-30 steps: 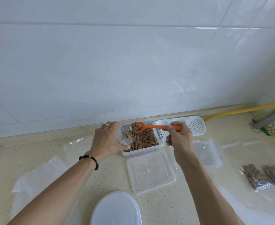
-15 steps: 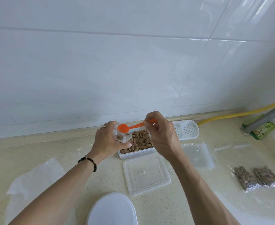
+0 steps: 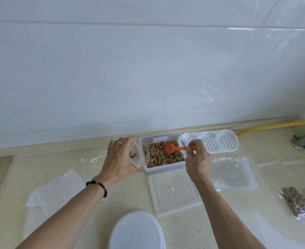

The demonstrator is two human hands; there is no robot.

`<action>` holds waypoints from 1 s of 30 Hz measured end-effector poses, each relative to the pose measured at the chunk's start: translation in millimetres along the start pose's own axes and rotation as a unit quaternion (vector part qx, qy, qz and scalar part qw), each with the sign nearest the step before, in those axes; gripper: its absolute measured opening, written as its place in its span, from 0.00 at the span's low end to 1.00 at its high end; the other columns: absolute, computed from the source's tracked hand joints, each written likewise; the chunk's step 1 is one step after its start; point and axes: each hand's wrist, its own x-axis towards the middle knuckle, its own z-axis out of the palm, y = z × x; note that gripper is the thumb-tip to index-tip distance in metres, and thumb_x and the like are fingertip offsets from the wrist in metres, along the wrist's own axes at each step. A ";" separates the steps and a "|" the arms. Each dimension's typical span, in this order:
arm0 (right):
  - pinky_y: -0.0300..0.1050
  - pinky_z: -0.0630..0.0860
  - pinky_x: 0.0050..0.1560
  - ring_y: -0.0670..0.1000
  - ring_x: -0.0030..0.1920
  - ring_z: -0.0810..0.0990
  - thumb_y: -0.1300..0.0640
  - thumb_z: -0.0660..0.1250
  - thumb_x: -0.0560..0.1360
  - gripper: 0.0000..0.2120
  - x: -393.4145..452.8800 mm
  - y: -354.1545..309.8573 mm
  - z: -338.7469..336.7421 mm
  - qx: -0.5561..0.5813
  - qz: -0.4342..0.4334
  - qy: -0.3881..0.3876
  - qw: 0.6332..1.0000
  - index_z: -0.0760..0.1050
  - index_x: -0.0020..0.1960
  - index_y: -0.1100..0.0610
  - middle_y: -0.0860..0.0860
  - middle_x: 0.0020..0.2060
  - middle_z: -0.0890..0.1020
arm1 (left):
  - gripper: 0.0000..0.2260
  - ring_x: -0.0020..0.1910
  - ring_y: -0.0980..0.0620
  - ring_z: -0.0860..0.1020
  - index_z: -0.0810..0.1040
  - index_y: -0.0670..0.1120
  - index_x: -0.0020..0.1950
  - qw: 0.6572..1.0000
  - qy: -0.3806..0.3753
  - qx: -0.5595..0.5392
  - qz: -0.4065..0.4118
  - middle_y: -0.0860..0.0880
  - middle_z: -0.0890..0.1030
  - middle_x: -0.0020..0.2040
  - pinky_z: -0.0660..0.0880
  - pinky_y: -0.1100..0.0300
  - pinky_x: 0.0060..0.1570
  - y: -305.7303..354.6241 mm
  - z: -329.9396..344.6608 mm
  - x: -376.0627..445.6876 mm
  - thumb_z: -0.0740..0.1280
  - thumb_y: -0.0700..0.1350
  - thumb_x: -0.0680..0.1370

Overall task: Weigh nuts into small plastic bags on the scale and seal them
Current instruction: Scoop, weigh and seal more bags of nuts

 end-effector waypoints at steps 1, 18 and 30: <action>0.54 0.75 0.37 0.57 0.35 0.77 0.62 0.61 0.80 0.03 -0.3 1.2 6.2 0.010 0.013 -0.015 1.000 0.72 0.49 0.57 0.46 0.37 0.78 | 0.43 0.57 0.51 0.73 0.67 0.53 0.65 1.000 -0.002 -0.002 -0.004 0.52 0.78 0.52 0.65 0.45 0.63 -1.9 0.5 -0.5 0.69 0.73 0.57; 0.40 0.72 0.25 0.47 0.23 0.74 0.63 0.63 0.80 0.02 2.7 4.8 1.3 0.236 0.240 -0.036 0.941 0.72 0.52 0.57 0.57 0.42 0.80 | 0.43 0.60 0.50 0.72 0.65 0.53 0.64 0.998 -0.028 0.031 -0.048 0.52 0.79 0.52 0.64 0.44 0.66 -8.6 12.5 6.4 0.66 0.74 0.55; 0.47 0.73 0.23 0.50 0.24 0.74 0.64 0.66 0.78 0.07 -0.2 -56.2 -35.5 0.205 -0.010 -0.096 0.974 0.74 0.45 0.54 0.49 0.37 0.79 | 0.39 0.60 0.47 0.71 0.67 0.49 0.64 0.996 -0.046 0.001 -0.079 0.48 0.74 0.60 0.67 0.50 0.62 31.3 10.6 30.1 0.77 0.65 0.61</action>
